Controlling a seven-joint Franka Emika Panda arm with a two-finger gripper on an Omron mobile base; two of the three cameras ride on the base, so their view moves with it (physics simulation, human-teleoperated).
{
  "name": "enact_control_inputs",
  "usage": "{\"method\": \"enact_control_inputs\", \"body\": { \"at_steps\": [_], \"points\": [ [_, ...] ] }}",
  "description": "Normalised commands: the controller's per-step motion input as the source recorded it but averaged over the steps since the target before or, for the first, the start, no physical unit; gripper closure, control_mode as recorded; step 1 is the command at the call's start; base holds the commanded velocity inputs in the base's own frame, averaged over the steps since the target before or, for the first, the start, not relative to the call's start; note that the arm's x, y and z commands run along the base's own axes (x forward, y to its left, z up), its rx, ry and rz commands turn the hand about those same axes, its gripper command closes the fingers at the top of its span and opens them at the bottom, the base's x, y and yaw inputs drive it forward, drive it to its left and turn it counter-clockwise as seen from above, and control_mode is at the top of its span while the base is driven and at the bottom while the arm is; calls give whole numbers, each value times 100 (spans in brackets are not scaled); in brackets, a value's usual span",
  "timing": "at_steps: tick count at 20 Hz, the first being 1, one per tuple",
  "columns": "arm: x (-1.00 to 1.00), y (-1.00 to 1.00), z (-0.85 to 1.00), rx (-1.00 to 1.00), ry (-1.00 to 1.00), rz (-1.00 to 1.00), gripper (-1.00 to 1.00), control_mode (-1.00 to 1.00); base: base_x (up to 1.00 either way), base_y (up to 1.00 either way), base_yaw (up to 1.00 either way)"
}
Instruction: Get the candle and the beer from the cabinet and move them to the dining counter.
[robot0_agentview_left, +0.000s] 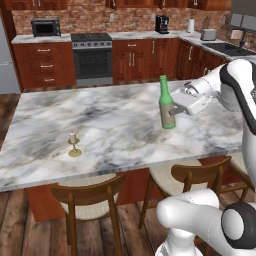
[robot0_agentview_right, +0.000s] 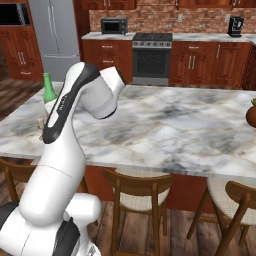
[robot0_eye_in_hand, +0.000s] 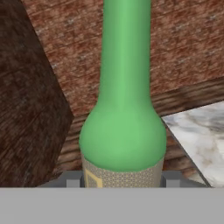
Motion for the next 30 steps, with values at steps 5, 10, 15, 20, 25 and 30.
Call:
{"method": "enact_control_inputs", "body": {
  "at_steps": [5,10,15,20,25,30],
  "points": [
    [4,11,-44,0,-23,-2,100,-100,0,0,0],
    [15,8,-39,1,-18,-9,100,-100,0,0,0],
    [33,5,-38,13,-3,-8,100,-100,0,0,0],
    [46,-6,-23,12,-1,0,100,-100,0,0,0],
    [46,0,-25,4,-4,4,100,-100,0,0,0],
    [34,1,-26,-1,-10,8,100,-100,0,0,0]
  ]
}}
